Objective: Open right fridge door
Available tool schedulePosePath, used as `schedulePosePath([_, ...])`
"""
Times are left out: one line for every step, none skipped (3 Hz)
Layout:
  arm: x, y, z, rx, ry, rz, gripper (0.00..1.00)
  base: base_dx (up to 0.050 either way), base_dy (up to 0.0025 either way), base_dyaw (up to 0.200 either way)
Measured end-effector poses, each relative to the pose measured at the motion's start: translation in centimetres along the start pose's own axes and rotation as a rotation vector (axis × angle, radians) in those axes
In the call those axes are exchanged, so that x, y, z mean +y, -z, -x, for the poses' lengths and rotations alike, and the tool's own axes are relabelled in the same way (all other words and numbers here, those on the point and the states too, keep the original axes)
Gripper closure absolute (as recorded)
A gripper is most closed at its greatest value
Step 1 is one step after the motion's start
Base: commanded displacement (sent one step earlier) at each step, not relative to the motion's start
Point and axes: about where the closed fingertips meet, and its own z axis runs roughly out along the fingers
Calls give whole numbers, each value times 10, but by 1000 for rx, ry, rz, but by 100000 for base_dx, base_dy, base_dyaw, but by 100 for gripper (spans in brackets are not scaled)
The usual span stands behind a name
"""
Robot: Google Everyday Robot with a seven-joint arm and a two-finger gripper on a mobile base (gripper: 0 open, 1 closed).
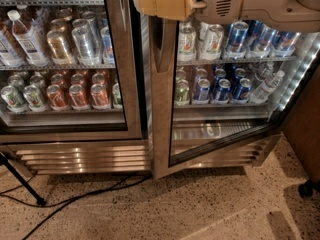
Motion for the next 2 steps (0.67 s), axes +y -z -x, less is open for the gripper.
schedulePosePath([2, 1, 5, -10, -17, -8, 100, 0, 0, 0])
schedulePosePath([0, 3, 3, -10, -17, -8, 100, 0, 0, 0])
